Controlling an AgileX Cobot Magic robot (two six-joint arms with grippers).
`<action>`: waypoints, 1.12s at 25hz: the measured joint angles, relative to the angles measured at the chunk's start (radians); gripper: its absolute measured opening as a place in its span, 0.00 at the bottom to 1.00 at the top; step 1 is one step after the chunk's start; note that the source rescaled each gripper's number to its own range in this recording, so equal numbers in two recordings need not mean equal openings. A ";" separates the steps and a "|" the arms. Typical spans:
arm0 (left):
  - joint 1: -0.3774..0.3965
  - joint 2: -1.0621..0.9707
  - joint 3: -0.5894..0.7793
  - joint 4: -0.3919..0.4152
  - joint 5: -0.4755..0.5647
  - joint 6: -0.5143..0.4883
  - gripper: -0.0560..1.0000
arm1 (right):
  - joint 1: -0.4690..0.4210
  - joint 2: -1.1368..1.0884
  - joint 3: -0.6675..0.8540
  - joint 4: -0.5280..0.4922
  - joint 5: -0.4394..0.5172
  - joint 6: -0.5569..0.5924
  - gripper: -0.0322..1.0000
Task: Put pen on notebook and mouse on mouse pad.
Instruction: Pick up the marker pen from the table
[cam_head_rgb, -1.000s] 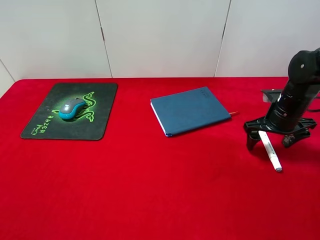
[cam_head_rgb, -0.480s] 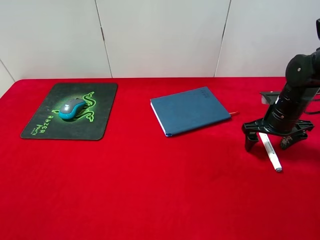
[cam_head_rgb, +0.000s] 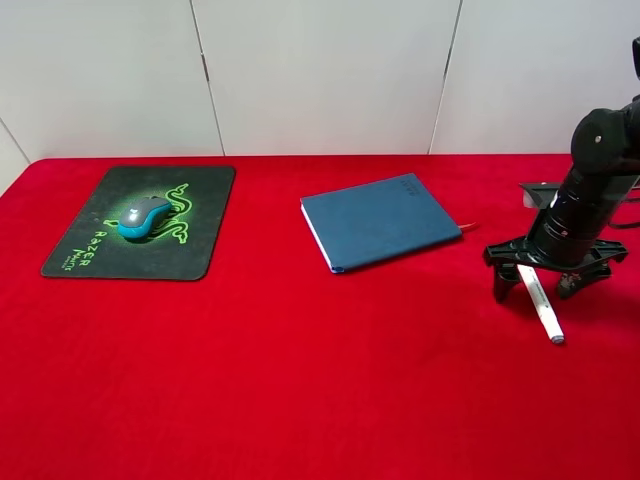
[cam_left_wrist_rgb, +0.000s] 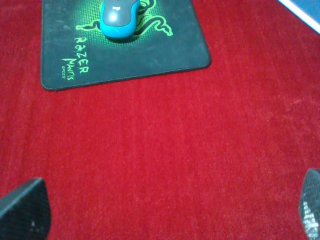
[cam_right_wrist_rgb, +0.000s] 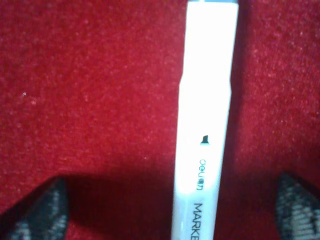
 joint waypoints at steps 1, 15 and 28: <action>0.000 0.000 0.000 0.000 0.000 0.000 1.00 | 0.000 0.000 0.000 0.000 0.000 0.000 0.72; 0.000 0.000 0.000 0.000 0.000 0.000 1.00 | 0.000 0.000 0.000 0.000 0.001 0.001 0.03; 0.000 0.000 0.000 0.000 0.000 0.000 1.00 | 0.000 -0.017 -0.048 0.000 0.110 0.001 0.03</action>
